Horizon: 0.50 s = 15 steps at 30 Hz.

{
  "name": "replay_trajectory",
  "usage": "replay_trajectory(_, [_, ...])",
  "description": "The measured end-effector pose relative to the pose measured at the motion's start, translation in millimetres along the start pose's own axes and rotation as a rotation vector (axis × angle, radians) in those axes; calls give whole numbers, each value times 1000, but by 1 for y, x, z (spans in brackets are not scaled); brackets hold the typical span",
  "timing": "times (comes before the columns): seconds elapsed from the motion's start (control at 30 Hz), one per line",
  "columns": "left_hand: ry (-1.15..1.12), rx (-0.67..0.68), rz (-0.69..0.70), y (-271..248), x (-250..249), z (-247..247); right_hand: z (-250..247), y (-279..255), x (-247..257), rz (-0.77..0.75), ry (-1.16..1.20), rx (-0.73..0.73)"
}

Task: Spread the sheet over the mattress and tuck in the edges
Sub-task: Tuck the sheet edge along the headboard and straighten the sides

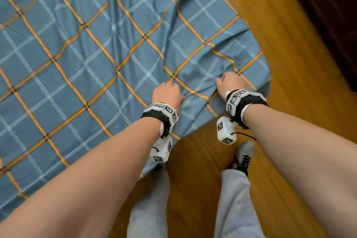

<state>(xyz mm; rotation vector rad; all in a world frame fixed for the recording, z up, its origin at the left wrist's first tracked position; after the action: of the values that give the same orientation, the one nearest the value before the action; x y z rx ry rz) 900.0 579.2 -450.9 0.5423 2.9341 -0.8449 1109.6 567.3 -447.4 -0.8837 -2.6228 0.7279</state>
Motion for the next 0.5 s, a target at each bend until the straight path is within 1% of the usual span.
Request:
replay_trajectory(0.1, [-12,72,19,13,-29,-4,-16,8,-28,-55,-24,8])
replay_trajectory(0.2, [-83,113,123,18,-82,-17,-37,10,-86,-34,16,-2])
replay_trajectory(0.23, [-119,137,148,19,-102,-21,-42,11,-108,-15,31,22])
replay_trajectory(0.27, [-135,178,168,18,-120,-23,-46,11,-130,10,21,70])
replay_trajectory(0.3, [-122,230,181,17,-137,-23,-45,13,-151,30,-5,150])
replay_trajectory(0.37, [-20,349,181,15,-163,-22,-42,15,-182,8,-66,364])
replay_trajectory(0.4, [21,381,159,15,-171,-22,-39,17,-191,-16,-81,458])
replay_trajectory(0.43, [29,384,125,16,-177,-25,-41,20,-195,-36,-92,514])
replay_trajectory(0.47, [14,354,82,19,-182,-30,-48,25,-196,-53,-93,530])
replay_trajectory(0.5, [-15,302,38,23,-187,-38,-56,33,-194,-73,-92,506])
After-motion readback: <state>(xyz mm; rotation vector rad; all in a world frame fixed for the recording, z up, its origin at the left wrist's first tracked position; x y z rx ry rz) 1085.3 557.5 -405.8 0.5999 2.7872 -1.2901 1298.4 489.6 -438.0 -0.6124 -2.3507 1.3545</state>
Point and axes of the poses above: each hand's wrist, its own y-axis towards the middle knuckle, its own z-axis out of the palm, x = y × z, the point moved 5 cm from there along y, towards the middle knuckle, and after that the axes turned 1 degree about z, right-handed, at the moved point
